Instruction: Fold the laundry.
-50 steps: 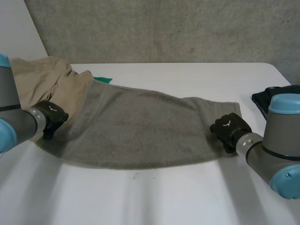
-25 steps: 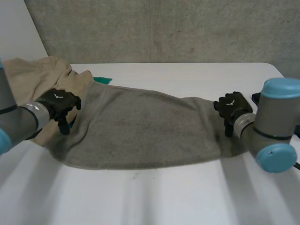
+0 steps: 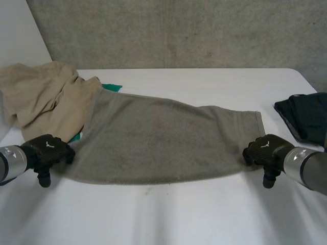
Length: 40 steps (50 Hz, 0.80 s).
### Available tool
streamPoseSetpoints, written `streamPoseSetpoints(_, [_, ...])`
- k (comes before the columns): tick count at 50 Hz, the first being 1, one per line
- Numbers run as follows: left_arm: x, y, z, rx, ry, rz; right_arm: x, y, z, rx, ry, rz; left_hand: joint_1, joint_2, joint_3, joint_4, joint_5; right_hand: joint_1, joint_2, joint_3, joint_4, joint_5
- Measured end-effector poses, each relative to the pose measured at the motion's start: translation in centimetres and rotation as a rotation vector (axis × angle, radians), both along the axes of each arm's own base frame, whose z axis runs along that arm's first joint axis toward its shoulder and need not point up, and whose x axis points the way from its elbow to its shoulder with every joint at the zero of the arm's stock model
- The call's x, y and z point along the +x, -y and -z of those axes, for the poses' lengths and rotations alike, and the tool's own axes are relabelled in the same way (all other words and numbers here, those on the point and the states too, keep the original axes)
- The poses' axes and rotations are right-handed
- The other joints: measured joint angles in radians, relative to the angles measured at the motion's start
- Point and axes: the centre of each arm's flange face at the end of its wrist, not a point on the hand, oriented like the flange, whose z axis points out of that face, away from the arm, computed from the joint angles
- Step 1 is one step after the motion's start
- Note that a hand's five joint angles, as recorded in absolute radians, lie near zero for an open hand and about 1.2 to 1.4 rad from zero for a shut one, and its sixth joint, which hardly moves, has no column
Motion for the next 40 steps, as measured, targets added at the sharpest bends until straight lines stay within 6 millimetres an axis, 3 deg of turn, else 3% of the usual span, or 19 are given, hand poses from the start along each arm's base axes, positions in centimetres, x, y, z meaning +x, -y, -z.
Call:
streamPoseSetpoints(13, [-0.3, 1.8, 0.0, -0.025, -0.121, -0.024, 1.3, 2.7, 4.0, -0.102, 0.097, -0.006, -0.011, -0.037, -0.041, -0.043, -0.043, -0.021, -0.035, -0.029, -0.032, -0.037])
streamPoseSetpoints(40, [-3.4, 3.4, -0.1, -0.179, -0.154, 0.005, 3.7, 6.4, 4.4, -0.256, 0.152, -0.043, -0.011, -0.037, -0.041, -0.043, -0.043, -0.017, -0.014, -0.012, -0.011, 0.012])
